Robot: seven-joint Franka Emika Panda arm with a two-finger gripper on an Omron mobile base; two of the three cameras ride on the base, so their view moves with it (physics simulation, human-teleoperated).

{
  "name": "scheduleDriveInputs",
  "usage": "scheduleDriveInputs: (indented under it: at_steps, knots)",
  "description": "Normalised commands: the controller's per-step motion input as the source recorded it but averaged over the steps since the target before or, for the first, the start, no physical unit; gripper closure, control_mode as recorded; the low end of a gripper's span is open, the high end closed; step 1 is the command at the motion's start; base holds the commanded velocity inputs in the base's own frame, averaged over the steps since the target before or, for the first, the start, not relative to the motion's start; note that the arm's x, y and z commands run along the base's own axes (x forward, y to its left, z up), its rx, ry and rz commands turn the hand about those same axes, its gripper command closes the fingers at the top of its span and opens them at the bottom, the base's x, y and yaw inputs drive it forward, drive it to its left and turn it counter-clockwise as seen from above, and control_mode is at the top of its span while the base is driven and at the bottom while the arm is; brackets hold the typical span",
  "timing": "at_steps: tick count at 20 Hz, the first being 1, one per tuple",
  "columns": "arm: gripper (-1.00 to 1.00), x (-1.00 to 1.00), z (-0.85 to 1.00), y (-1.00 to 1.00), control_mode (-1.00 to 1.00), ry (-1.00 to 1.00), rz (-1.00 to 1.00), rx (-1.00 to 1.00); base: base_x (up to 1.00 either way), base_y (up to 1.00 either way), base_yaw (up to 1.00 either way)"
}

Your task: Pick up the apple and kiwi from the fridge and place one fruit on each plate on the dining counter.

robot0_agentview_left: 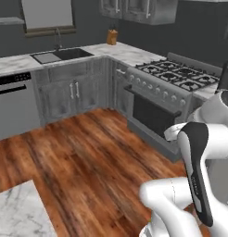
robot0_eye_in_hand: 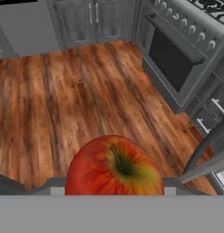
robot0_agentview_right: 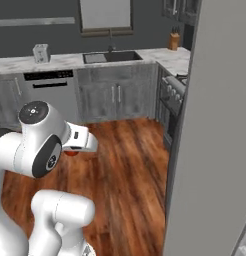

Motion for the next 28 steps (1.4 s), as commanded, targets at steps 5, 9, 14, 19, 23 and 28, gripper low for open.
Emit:
scheduleDriveInputs:
  at_steps: [5, 9, 14, 19, 23, 28]
  knots:
    - [1.0, 0.0, 0.0, 0.0, 1.0, 0.0, 0.0, 0.0, 0.53, 0.1, 0.25]
    - [1.0, 0.0, 0.0, 0.0, 1.0, 0.0, 0.0, 0.0, 0.66, 0.05, 0.27]
    - [1.0, 0.0, 0.0, 0.0, 1.0, 0.0, 0.0, 0.0, 0.63, 0.04, 0.41]
    - [1.0, 0.0, 0.0, 0.0, 1.0, 0.0, 0.0, 0.0, 0.63, 0.0, 0.47]
    - [1.0, 0.0, 0.0, 0.0, 1.0, 0.0, 0.0, 0.0, 0.76, 0.0, 0.4]
    - [1.0, 0.0, 0.0, 0.0, 1.0, 0.0, 0.0, 0.0, 0.93, 0.0, 0.38]
